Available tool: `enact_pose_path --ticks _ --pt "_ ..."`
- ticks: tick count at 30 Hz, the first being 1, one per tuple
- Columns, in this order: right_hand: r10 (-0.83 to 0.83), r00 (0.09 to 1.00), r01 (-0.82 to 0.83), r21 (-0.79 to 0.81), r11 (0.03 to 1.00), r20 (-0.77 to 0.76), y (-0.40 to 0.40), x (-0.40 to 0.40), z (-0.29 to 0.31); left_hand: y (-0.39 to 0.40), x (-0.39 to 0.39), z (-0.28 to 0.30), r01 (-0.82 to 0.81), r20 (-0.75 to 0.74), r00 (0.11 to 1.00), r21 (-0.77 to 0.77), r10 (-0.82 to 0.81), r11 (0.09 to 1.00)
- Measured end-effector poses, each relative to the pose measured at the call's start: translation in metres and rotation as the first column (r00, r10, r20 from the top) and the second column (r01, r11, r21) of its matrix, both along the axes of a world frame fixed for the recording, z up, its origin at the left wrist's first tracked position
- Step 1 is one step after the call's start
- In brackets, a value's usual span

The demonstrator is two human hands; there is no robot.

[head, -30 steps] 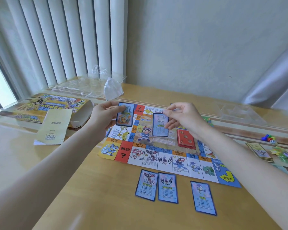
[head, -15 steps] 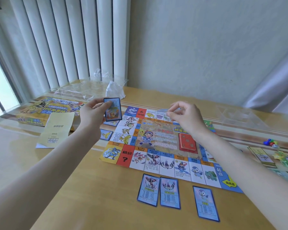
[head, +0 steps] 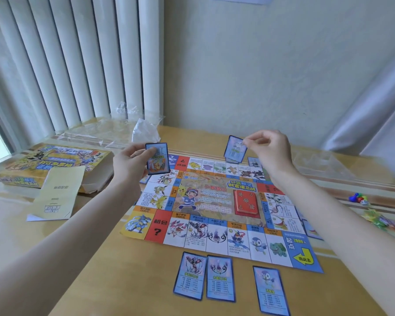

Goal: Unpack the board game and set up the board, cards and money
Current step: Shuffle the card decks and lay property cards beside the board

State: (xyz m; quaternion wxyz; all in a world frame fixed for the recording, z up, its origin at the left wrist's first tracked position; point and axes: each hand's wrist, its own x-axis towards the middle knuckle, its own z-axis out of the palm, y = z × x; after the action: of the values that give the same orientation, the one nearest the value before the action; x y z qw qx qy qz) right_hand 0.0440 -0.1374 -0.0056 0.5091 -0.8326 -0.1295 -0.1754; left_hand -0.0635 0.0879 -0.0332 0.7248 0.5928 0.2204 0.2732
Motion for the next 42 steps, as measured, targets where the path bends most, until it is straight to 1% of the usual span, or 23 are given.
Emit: enact_pose_path --ticks 3,5,9,13,23,25,28,30,34,39,42 --pt "-0.067 0.998 0.069 0.095 0.993 -0.020 -0.014 0.009 0.003 -0.008 0.008 0.000 0.031 0.007 0.999 -0.014 -0.031 0.999" --pt "-0.113 0.992 0.119 0.119 0.986 -0.059 -0.026 0.016 0.001 -0.014 0.013 -0.003 0.052 -0.001 0.999 -0.013 -0.052 0.999" --pt "-0.121 0.983 0.135 0.096 0.986 -0.135 -0.048 0.021 -0.003 -0.036 0.023 -0.014 0.103 -0.042 0.994 -0.004 -0.103 0.995" --pt "-0.157 0.973 0.177 0.106 0.978 -0.170 -0.070 0.022 -0.007 -0.058 0.031 -0.021 0.150 -0.070 0.986 0.016 -0.149 0.989" --pt "-0.209 0.965 0.229 0.121 0.966 -0.156 -0.114 0.020 -0.011 -0.088 0.039 -0.012 0.211 -0.063 0.976 0.024 -0.209 0.977" --pt "-0.168 0.969 0.190 0.113 0.975 -0.179 -0.120 0.019 -0.012 -0.093 0.040 -0.012 0.224 -0.059 0.973 0.016 -0.223 0.974" --pt "-0.058 0.968 0.084 0.097 0.992 -0.245 -0.127 0.016 -0.015 -0.101 0.042 -0.013 0.239 -0.064 0.969 0.017 -0.237 0.971" --pt "-0.024 0.962 0.054 0.101 0.993 -0.273 -0.131 0.015 -0.017 -0.106 0.043 -0.014 0.256 -0.066 0.965 0.015 -0.254 0.967" --pt "0.009 0.940 0.029 0.107 0.994 -0.341 -0.138 0.014 -0.020 -0.113 0.047 -0.015 0.270 -0.082 0.960 0.019 -0.268 0.963" --pt "0.070 0.897 0.039 0.236 0.971 -0.436 -0.139 0.015 -0.024 -0.116 0.049 -0.017 0.275 -0.096 0.958 0.032 -0.271 0.961" --pt "0.079 0.865 0.019 0.191 0.981 -0.496 -0.136 0.012 -0.026 -0.114 0.047 -0.021 0.304 -0.112 0.947 0.026 -0.300 0.952"
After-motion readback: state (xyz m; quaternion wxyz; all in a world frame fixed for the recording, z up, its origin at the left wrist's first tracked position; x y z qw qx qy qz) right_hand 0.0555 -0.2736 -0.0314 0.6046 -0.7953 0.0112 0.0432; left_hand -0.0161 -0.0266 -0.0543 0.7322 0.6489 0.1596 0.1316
